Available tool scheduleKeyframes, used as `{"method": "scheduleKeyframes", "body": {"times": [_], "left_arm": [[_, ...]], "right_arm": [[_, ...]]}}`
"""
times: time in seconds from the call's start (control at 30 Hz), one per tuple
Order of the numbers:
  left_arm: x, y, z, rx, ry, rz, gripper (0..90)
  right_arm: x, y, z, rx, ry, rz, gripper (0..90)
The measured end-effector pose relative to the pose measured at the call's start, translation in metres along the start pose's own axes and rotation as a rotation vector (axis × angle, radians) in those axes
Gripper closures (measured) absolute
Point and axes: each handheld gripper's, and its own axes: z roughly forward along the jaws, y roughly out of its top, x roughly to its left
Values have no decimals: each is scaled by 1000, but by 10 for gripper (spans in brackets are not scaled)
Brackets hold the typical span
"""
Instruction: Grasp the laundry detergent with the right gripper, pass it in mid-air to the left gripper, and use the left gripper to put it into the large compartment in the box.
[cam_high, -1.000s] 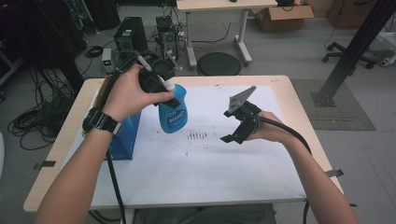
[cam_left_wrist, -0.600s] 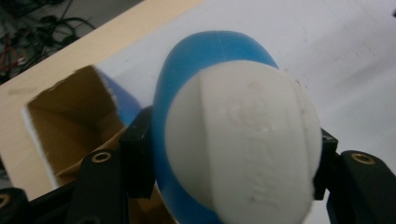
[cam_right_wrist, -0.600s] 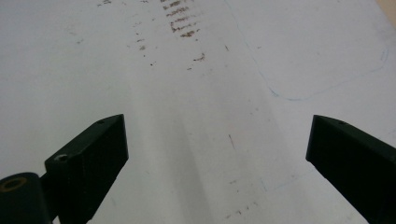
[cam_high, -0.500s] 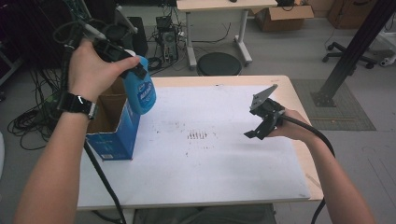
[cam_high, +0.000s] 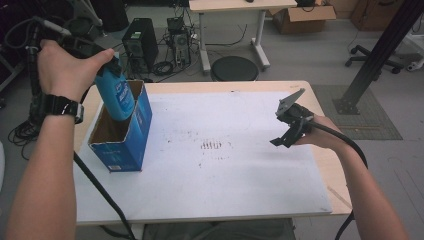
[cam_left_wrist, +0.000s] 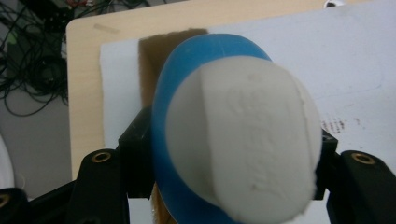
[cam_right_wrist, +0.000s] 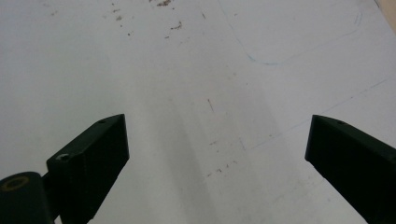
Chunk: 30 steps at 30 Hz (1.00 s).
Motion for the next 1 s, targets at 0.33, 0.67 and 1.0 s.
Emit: {"method": "scheduleKeyframes", "body": {"times": [0.33,0.67,1.0], "left_arm": [[17,-16,25,30,12,-35,381],[27,-33,65,72,1,-41,381],[29,-50,104,124,-19,-37,381]], "right_arm": [[-1,0,1,12,-7,-1,60],[0,4,4,27,-1,-8,64],[1,5,6,32,4,-11,64]]}}
